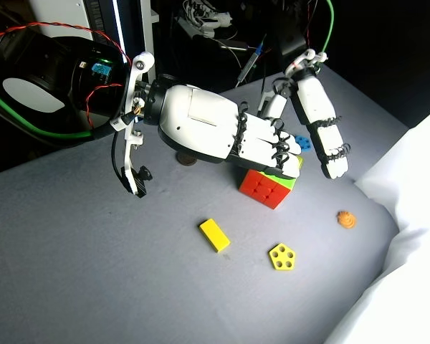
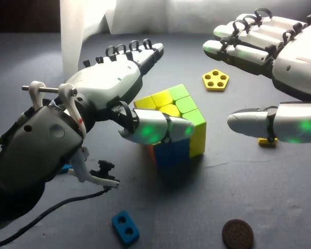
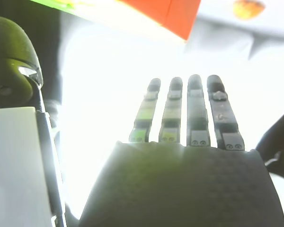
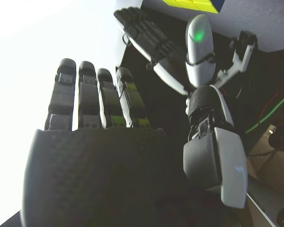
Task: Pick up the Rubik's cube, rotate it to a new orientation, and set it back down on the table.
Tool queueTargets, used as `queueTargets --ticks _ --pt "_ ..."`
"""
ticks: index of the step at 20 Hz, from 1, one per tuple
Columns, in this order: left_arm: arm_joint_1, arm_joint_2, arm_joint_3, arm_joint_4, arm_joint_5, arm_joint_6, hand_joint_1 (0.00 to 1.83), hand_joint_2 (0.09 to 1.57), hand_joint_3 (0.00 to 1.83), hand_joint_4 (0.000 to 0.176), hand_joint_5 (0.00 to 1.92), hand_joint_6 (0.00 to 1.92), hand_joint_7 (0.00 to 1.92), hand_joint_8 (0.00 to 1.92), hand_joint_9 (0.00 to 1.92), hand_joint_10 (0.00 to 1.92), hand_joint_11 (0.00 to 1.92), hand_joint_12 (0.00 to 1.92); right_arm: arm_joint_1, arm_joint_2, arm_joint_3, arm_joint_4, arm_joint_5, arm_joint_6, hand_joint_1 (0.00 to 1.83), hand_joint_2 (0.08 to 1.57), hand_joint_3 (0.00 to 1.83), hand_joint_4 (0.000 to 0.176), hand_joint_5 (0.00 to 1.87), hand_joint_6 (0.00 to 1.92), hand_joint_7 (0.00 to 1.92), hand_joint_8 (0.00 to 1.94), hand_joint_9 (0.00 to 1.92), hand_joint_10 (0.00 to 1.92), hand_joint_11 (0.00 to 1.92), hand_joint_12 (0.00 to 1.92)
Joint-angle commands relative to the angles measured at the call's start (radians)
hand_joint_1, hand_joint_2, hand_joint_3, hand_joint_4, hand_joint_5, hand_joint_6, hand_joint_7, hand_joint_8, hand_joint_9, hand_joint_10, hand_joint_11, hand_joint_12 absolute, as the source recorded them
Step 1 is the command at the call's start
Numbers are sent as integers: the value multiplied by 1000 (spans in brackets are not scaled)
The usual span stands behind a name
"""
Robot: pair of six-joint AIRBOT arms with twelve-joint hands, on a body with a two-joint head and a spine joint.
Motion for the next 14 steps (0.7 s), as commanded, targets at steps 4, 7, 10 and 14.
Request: queueTargets --ticks 4,7,10,14 --pt "-26 39 -17 232 35 -62 330 1086 6 5 341 32 527 51 549 101 115 1180 7 7 -3 -10 118 -3 58 1237 4 0 307 46 525 33 403 418 0 1253" --pt "-49 61 -22 356 112 -120 217 1191 3 0 811 90 796 601 605 1062 338 1556 7 7 -3 -10 118 -3 148 1252 3 0 475 797 620 977 443 1461 131 1864" --pt "-67 101 -41 482 168 -180 165 1243 2 0 803 973 738 1367 709 1477 562 1614 4 8 -4 -10 118 -4 92 1278 5 0 504 1508 649 1590 505 1812 363 1921" --pt "-113 174 -69 705 279 -308 132 1284 1 0 662 1460 785 1581 765 1737 611 1783 3 8 -6 -10 118 -8 79 1277 1 0 649 1565 787 1579 570 1803 413 1921"
